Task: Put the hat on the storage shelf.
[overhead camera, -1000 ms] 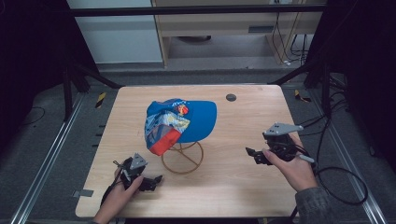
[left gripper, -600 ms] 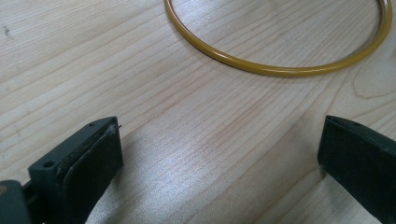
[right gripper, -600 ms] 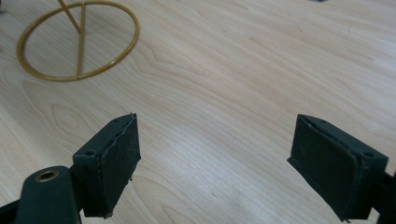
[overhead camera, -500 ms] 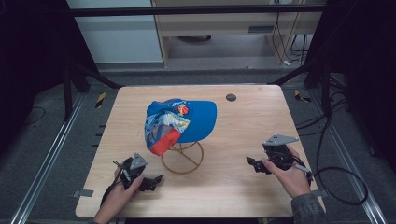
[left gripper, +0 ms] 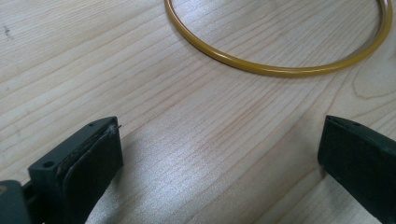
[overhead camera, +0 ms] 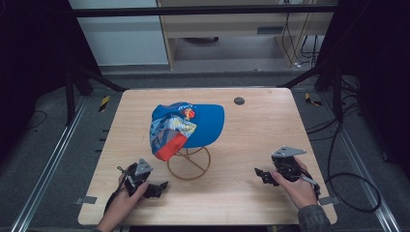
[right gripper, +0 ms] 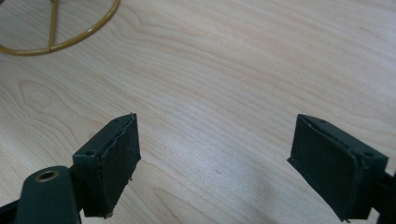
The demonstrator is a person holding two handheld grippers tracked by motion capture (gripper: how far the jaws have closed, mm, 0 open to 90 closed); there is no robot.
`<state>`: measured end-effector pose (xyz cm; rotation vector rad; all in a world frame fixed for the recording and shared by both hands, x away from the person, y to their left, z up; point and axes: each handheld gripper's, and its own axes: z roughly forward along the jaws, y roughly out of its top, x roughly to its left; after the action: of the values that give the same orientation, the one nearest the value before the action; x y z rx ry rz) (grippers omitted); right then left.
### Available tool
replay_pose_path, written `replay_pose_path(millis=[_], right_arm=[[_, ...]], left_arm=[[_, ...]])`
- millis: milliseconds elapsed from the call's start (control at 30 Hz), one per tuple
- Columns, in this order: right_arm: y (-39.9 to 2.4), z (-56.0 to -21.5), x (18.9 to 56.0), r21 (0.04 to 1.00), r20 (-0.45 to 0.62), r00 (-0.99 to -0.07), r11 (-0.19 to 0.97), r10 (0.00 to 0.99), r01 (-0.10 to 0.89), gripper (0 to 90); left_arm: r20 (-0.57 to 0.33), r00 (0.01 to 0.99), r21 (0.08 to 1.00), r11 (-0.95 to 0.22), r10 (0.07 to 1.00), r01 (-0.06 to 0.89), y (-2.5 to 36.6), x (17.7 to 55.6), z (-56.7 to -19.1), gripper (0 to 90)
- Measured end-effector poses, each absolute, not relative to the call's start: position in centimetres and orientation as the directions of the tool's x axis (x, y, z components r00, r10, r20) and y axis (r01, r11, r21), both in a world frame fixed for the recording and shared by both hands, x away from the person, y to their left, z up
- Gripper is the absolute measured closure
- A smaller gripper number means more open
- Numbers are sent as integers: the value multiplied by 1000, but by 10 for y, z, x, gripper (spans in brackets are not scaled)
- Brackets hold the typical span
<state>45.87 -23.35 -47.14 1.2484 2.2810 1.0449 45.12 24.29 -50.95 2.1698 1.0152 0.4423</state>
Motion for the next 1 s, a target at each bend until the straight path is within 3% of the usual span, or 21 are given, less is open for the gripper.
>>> replay_pose_path(millis=[467, 1000], right_arm=[[-224, -503, 461, 695, 65, -508, 326, 859, 640, 135], [-215, -512, 457, 740, -2, -470, 318, 882, 593, 104]], left_arm=[[15, 636, 711, -455, 772, 536, 243, 451, -510, 0], [17, 637, 711, -457, 771, 535, 242, 451, -510, 0]])
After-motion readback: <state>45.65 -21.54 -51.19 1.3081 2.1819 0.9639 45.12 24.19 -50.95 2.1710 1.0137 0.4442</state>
